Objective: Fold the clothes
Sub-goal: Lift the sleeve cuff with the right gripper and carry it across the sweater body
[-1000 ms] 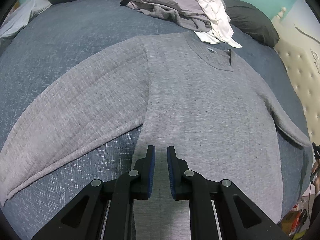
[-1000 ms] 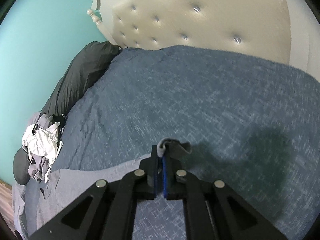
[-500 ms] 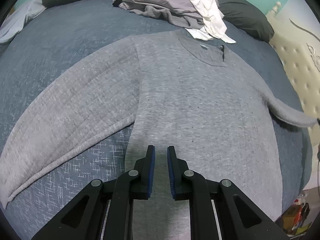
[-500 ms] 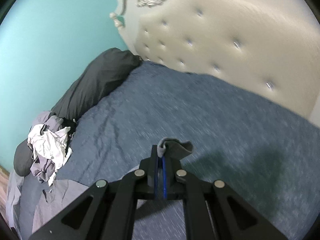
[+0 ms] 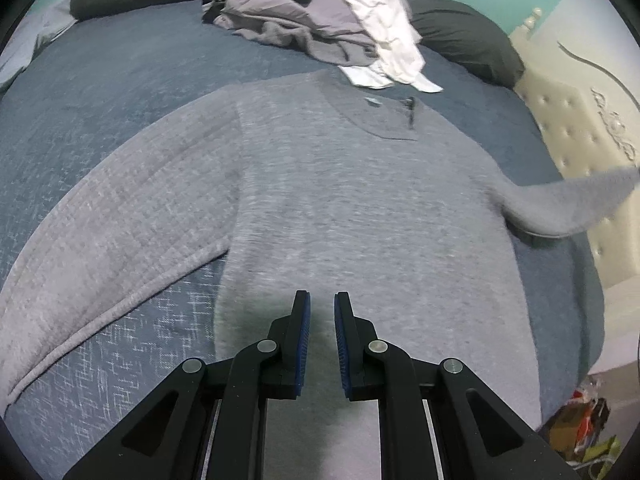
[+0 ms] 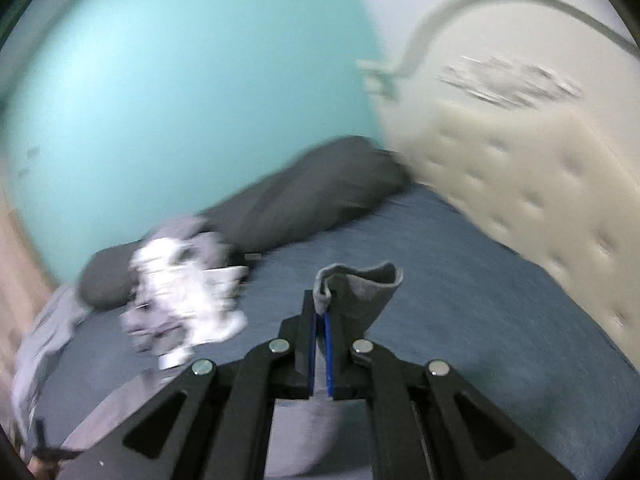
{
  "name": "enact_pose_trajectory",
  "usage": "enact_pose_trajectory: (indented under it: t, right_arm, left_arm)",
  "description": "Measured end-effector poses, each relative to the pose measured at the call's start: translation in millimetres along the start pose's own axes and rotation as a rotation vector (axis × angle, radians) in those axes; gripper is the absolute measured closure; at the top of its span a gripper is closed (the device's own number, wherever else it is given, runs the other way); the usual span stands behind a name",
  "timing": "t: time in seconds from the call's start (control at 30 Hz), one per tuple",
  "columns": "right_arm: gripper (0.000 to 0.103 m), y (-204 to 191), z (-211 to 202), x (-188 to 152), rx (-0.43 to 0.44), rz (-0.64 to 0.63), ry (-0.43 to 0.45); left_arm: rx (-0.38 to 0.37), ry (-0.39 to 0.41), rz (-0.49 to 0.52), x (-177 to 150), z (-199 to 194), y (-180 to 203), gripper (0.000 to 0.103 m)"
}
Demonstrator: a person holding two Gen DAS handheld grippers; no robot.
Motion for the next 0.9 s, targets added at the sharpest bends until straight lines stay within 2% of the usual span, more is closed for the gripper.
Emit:
enact_pose_trajectory:
  t: [0.17, 0.3, 0.43, 0.63, 0.9]
  right_arm:
    - [0.1, -144, 17, -12, 0.198, -0.135, -0.082]
    - [0.1, -241, 29, -48, 0.313, -0.236, -0.18]
    - [0.1, -325, 33, -103, 0.444, -0.286, -0.27]
    - [0.1, -407, 33, -203, 0.588, -0.325, -0.406]
    - [0.1, -455, 38, -326, 0.673, -0.296, -0.57]
  left_arm:
    - [-0.043, 0.023, 0.022, -7, -23, 12, 0.08]
    - [-0.071, 0.032, 0.034, -16, -38, 17, 0.079]
    - [-0.095, 0.034, 0.032, -24, -50, 17, 0.079]
    - [-0.125, 0.047, 0.027, -35, -65, 12, 0.076]
    - [-0.163, 0.025, -0.002, -53, -65, 3, 0.072]
Point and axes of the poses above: each gripper's, at about its wrist camera, not at the fingertips, and z roughly the way its jaws point, y to its right, x to its top, the point moved 10 cm from there along z, roughly the way its jaws point, and after that the axes turned 7 degrees about x, right-handed, at the moved point
